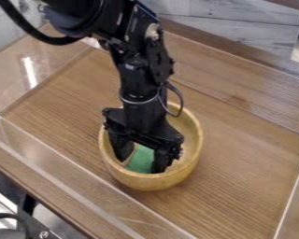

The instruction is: Remove the green block from inside the brown bowl and put it on the table

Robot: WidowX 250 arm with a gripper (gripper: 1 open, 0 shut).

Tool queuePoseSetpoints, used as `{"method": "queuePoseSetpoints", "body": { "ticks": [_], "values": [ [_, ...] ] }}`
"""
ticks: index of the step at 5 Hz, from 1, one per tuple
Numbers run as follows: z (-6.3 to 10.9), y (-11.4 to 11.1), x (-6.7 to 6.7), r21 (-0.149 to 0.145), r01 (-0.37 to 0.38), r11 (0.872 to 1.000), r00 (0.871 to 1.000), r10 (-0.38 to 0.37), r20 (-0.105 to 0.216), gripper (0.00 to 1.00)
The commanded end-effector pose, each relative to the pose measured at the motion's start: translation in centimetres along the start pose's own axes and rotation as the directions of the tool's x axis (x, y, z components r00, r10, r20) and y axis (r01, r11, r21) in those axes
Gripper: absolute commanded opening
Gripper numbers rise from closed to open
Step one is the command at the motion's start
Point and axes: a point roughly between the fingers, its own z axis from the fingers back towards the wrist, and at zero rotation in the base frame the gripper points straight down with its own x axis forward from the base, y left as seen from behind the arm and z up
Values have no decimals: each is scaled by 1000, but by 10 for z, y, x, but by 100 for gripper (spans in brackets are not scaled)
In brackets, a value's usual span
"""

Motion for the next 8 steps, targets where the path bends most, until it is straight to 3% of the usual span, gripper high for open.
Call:
{"method": "queuePoseSetpoints", "body": {
  "ticks": [1,2,8],
  "values": [
    [4,1,10,-7,-14,1000,999,14,35,100],
    [1,1,11,-11,-18,1000,999,19,34,0],
    [22,-12,-1,-63,-59,996,998,57,-42,0]
  ]
}}
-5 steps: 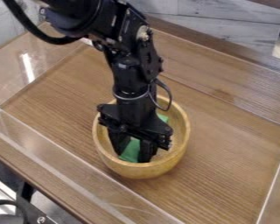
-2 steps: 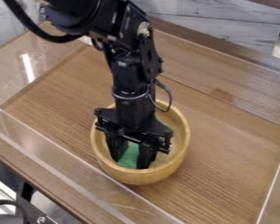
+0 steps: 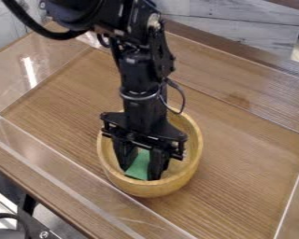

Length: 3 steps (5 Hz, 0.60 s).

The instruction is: Remove the green block from inside the brown bowl and put it on the table

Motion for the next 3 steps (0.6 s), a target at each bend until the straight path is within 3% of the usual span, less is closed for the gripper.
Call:
{"method": "queuePoseSetpoints", "body": {
  "ticks": [1,3],
  "values": [
    [21,-7,9,-21,8,1000,998,-7,62,0],
    [32,-11,9,-45,6,999,998,-3,67,0]
  ]
}}
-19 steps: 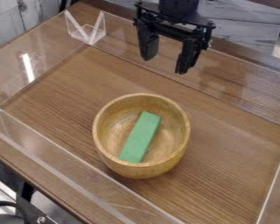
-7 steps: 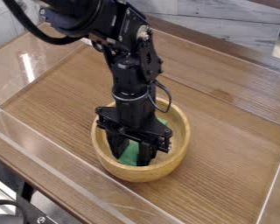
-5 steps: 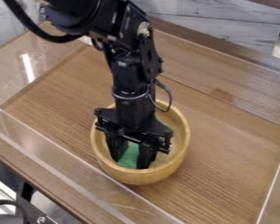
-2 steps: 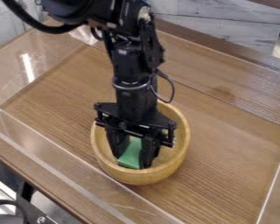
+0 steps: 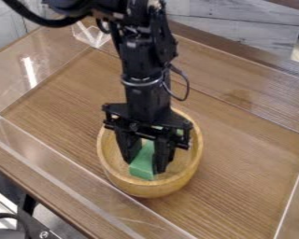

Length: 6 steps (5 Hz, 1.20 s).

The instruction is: Remove the green block from inside the brown bowl and put it on the table

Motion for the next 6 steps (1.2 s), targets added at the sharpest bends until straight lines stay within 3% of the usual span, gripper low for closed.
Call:
{"method": "queuePoseSetpoints", "body": {
  "ticks": [1,4,6],
  "values": [
    [18,-5,10,-20,14,1000,998,-13,63,0],
    [49,7,13,-44,11,999,995,-7,96,0],
    [55,22,19,-60,25,998,994,-18,112,0]
  ]
}}
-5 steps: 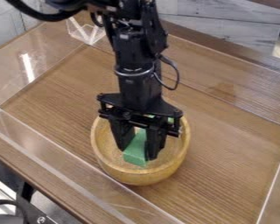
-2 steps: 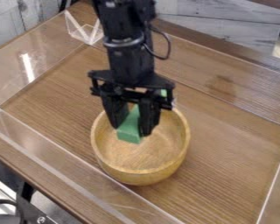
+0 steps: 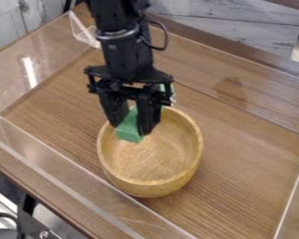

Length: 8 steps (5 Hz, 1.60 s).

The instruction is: Remove the green block from inside the brown bowl and put it on the table

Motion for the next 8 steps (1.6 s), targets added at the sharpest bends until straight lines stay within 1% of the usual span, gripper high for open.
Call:
{"method": "queuePoseSetpoints", "body": {
  "ticks": [1,2,4,8],
  "values": [
    [17,5,13,-8,24,1000,997,-24,68,0],
    [20,16,17,-13,31,999,997,-30,77,0],
    [18,35,25,-18,42,999,995,-40,91,0],
    [1,41,25,-26,70,997,993,-67,92,0]
  ]
}}
